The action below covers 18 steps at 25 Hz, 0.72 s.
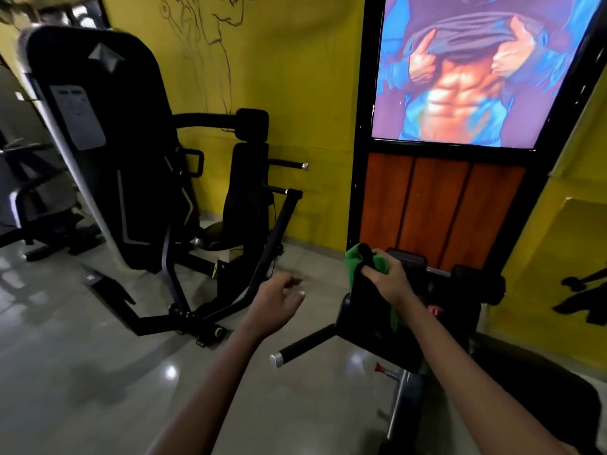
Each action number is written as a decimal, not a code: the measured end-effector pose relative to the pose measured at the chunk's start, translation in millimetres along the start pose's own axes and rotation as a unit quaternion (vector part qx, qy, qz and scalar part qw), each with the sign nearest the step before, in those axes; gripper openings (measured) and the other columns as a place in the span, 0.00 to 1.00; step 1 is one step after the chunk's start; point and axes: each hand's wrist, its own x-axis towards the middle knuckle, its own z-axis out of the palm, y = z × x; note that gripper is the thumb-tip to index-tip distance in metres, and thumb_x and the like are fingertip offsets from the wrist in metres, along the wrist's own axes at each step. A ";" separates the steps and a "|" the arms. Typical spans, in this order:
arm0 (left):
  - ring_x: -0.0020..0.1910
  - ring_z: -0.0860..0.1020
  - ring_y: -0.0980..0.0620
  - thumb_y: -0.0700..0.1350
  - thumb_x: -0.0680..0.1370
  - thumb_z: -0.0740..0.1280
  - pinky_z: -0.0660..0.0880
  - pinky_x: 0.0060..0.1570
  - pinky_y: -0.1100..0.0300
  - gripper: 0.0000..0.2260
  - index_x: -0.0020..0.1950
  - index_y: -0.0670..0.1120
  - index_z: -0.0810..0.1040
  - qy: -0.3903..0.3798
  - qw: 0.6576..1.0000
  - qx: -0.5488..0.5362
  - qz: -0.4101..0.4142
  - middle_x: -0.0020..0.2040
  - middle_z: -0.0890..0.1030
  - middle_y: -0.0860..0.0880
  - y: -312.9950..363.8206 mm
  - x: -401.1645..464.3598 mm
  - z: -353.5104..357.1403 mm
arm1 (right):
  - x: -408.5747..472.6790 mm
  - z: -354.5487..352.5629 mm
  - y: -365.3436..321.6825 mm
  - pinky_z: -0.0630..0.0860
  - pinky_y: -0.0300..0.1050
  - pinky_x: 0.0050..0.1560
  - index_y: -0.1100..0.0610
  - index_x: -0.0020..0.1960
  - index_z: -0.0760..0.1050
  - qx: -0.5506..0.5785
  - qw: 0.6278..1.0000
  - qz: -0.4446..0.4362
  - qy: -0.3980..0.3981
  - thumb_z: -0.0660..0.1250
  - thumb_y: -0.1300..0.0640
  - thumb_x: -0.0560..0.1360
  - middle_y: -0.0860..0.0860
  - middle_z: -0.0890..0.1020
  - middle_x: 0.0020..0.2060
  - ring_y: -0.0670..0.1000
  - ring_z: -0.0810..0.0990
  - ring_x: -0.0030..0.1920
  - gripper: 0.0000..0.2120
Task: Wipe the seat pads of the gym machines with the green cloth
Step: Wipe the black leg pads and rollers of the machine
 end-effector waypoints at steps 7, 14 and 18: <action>0.58 0.74 0.55 0.42 0.77 0.68 0.70 0.53 0.65 0.15 0.63 0.40 0.76 -0.089 0.996 -0.018 -0.013 0.59 0.77 0.46 -100.3 76.7 15.2 | 58.2 48.4 28.9 0.74 0.48 0.46 0.49 0.41 0.76 -0.033 0.998 0.057 0.020 0.69 0.67 0.72 0.51 0.80 0.38 0.53 0.78 0.41 0.12; 0.65 0.73 0.50 0.44 0.78 0.67 0.70 0.63 0.57 0.17 0.65 0.42 0.74 -0.226 0.971 -0.037 0.063 0.63 0.76 0.46 -190.3 169.1 1.8 | 88.2 116.1 40.1 0.76 0.53 0.52 0.49 0.43 0.78 -0.026 0.971 0.124 0.204 0.69 0.66 0.71 0.55 0.83 0.42 0.58 0.81 0.47 0.12; 0.65 0.73 0.51 0.46 0.78 0.67 0.71 0.63 0.56 0.18 0.66 0.43 0.73 -0.265 0.956 -0.047 0.117 0.64 0.76 0.46 -216.1 219.4 -21.6 | 100.4 163.8 27.8 0.76 0.52 0.52 0.53 0.45 0.78 -0.011 0.957 0.143 0.253 0.68 0.67 0.72 0.56 0.83 0.43 0.58 0.81 0.47 0.09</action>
